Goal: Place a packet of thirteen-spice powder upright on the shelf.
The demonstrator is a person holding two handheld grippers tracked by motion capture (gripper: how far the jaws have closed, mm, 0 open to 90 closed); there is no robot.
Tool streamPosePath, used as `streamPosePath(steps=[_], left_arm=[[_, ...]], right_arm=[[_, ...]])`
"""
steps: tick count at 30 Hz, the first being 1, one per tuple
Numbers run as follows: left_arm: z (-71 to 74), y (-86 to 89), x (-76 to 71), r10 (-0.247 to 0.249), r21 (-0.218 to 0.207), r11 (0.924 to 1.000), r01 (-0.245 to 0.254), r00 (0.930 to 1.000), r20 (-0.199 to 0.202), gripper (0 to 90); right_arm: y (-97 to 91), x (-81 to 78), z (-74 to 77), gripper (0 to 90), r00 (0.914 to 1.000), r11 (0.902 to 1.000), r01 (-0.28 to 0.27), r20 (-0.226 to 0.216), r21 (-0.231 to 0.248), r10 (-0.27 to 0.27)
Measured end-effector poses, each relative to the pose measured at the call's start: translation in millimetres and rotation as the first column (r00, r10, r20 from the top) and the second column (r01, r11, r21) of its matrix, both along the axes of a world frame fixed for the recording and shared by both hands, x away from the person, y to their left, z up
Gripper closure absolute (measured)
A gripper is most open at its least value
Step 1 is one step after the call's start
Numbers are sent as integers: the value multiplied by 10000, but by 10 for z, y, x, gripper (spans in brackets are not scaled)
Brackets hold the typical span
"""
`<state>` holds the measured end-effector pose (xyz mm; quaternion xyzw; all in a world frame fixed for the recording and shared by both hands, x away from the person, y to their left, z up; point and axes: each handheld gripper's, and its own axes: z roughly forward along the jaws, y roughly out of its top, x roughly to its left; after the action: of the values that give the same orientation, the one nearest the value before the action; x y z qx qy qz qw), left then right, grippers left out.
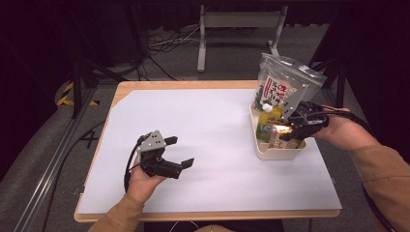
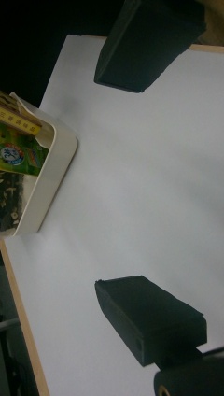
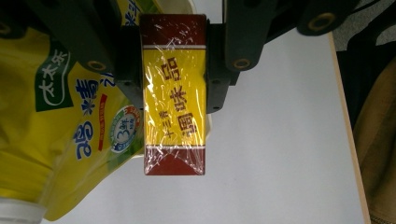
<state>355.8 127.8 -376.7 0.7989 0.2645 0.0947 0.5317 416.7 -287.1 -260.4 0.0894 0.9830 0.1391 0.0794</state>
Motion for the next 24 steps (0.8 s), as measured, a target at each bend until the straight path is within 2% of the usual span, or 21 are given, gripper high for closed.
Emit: streamPosePath(steps=[4, 9, 18, 24], left_arm=[[1, 6, 3, -10, 10, 10000, 10, 10000, 44, 45], [4, 13, 1, 19, -54, 10000, -18, 10000, 39, 45], [0, 7, 3, -7, -3, 10000, 7, 10000, 37, 45], [-5, 7, 7, -9, -29, 10000, 9, 10000, 5, 45]], right_arm=[[27, -8, -28, 671, 9998, 9997, -192, -10, -141, 192], [34, 5, -92, 666, 9999, 9997, -146, -30, -195, 146], [69, 4, -300, 637, 9998, 9948, -188, -77, -998, 181], [44, 16, -369, 630, 9999, 9939, -125, -90, -1096, 116]])
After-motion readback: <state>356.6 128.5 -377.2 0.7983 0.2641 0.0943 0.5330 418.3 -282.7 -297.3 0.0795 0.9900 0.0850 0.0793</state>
